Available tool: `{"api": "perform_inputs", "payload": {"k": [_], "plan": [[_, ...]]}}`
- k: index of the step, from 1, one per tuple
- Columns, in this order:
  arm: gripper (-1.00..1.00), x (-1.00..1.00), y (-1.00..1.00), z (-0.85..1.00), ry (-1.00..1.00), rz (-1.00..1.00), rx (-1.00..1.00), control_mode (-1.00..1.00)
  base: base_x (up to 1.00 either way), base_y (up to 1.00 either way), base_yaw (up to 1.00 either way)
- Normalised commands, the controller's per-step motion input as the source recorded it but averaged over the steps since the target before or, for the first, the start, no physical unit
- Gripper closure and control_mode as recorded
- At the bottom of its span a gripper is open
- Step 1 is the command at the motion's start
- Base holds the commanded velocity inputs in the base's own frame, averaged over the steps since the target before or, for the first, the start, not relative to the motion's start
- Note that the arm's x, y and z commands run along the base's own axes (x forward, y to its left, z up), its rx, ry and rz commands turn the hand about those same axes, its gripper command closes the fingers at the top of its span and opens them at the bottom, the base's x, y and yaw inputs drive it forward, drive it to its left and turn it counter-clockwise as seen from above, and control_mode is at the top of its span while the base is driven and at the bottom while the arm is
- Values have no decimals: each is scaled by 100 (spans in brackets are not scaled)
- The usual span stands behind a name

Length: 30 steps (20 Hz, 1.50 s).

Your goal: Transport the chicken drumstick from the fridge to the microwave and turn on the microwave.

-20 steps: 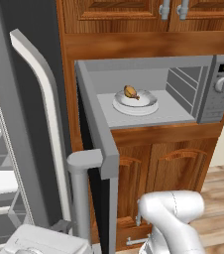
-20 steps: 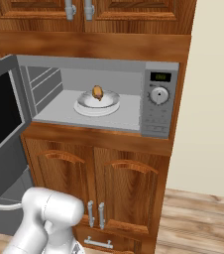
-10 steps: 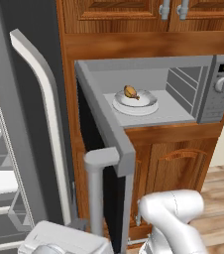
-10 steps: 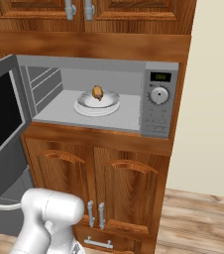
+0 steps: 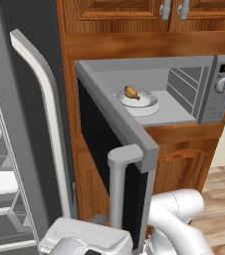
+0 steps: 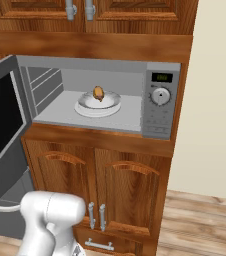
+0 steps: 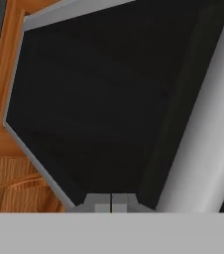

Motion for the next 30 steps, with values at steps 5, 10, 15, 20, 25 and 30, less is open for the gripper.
{"api": "perform_inputs", "payload": {"k": [5,10,15,20,25,30], "plan": [[100,26,-51,0,0,9,0,-100,0,0,0],[100,28,-38,0,0,4,0,-100,0,0,0],[100,34,-35,0,0,1,0,-100,0,0,0],[100,38,-33,0,0,1,0,-100,0,0,0],[100,39,-34,0,0,1,0,-100,0,0,0],[100,42,-37,0,0,2,0,-100,0,0,0]]}}
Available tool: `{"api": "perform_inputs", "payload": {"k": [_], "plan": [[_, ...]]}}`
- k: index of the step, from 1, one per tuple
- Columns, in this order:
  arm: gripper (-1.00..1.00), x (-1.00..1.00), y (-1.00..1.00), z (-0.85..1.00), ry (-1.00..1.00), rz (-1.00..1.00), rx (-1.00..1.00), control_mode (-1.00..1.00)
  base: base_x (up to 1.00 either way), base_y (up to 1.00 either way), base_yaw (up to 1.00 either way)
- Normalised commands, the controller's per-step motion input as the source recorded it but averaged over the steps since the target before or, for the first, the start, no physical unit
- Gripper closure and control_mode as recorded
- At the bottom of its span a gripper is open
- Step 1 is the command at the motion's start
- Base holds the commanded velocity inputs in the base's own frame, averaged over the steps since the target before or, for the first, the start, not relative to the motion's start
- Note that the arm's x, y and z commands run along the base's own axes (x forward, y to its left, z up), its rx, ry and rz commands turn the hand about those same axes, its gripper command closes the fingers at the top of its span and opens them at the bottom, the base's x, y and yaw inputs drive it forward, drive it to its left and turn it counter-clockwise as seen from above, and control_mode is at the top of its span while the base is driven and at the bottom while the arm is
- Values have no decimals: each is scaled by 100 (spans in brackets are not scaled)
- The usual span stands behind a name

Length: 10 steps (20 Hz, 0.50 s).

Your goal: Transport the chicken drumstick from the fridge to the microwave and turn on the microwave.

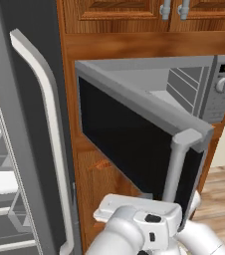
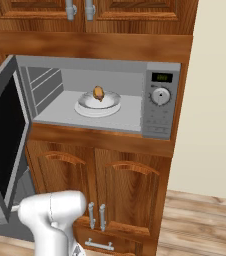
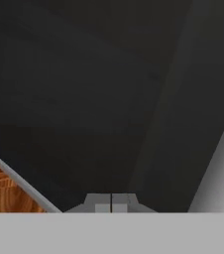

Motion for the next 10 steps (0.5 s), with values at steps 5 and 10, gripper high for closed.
{"api": "perform_inputs", "payload": {"k": [5,10], "plan": [[100,41,-40,0,0,3,0,-100,0,0,0],[100,34,-49,0,0,3,0,-100,0,0,0]]}}
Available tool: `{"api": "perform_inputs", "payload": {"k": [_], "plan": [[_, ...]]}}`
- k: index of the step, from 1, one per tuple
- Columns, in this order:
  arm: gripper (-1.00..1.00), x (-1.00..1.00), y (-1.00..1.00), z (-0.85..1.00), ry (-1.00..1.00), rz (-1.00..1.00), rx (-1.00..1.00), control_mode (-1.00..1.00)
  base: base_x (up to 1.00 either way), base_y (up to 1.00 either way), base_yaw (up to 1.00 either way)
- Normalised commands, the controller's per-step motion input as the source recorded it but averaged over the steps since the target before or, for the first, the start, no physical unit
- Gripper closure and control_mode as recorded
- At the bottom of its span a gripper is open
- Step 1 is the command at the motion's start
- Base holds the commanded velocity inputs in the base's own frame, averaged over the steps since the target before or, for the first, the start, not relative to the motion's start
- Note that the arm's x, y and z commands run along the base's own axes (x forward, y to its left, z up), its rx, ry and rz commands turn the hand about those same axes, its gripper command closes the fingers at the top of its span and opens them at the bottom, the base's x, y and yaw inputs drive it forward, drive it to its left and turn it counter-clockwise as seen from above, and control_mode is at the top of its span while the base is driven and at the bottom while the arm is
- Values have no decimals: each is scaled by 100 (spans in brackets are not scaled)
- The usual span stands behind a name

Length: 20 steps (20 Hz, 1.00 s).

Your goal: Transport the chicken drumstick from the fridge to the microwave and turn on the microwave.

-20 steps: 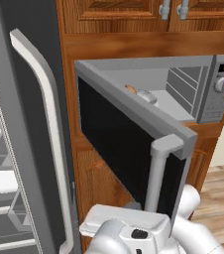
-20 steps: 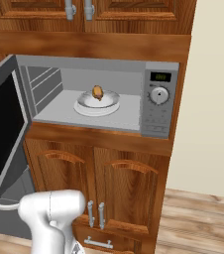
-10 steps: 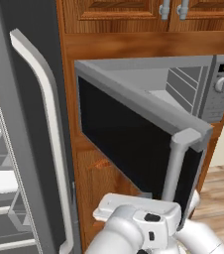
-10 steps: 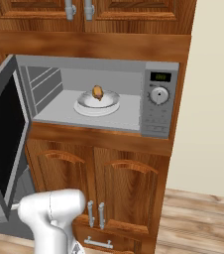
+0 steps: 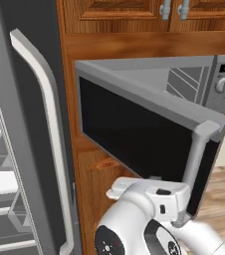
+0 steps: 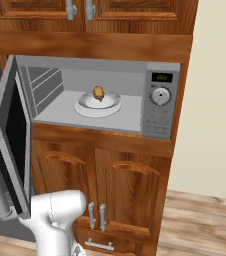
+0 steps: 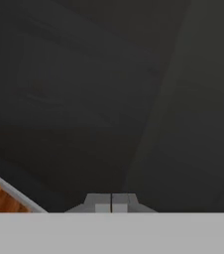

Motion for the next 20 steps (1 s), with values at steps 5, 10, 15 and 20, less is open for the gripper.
{"api": "perform_inputs", "payload": {"k": [5,10,15,20], "plan": [[100,34,-65,0,-1,6,0,-100,0,0,0],[100,31,-69,0,-5,8,0,-100,0,0,0],[100,37,-59,0,-11,13,0,-100,0,0,0],[100,37,-56,0,-13,13,0,-100,0,0,0]]}}
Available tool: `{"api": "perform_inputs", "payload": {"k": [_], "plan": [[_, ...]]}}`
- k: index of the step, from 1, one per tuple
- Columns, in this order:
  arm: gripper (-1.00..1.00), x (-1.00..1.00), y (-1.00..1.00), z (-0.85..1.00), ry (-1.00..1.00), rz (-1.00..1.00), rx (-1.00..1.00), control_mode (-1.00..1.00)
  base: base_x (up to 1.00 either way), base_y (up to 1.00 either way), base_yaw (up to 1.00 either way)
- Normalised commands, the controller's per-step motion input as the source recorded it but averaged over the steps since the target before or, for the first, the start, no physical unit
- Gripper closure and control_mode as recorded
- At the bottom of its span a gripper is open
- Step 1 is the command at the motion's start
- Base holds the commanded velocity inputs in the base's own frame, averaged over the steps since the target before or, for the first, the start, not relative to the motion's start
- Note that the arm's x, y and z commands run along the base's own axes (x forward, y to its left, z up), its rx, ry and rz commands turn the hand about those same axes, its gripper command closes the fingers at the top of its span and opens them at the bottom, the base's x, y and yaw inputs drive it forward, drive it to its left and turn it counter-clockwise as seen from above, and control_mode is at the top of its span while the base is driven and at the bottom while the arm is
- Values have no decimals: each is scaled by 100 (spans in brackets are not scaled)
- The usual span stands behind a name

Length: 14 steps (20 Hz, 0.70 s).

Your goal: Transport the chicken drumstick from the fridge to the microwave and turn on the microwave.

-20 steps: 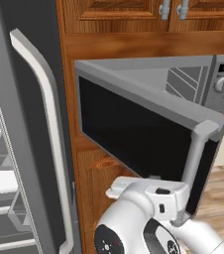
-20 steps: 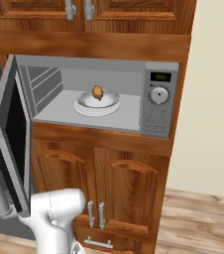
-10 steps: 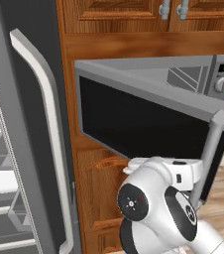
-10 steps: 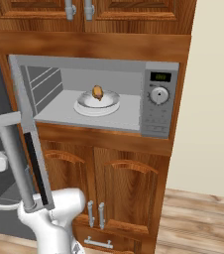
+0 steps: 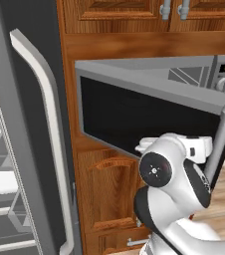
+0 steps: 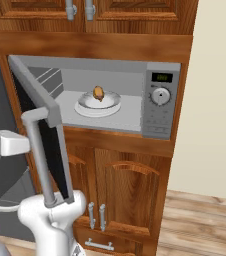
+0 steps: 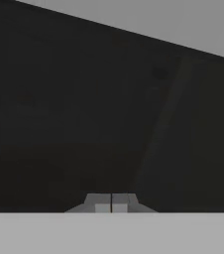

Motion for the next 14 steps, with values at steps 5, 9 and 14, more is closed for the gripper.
{"api": "perform_inputs", "payload": {"k": [5,9,14], "plan": [[100,40,-48,-3,-15,13,0,-100,0,0,0],[100,46,-47,-6,-15,11,0,-100,0,0,0],[100,59,-49,-14,-11,12,0,-100,0,0,0]]}}
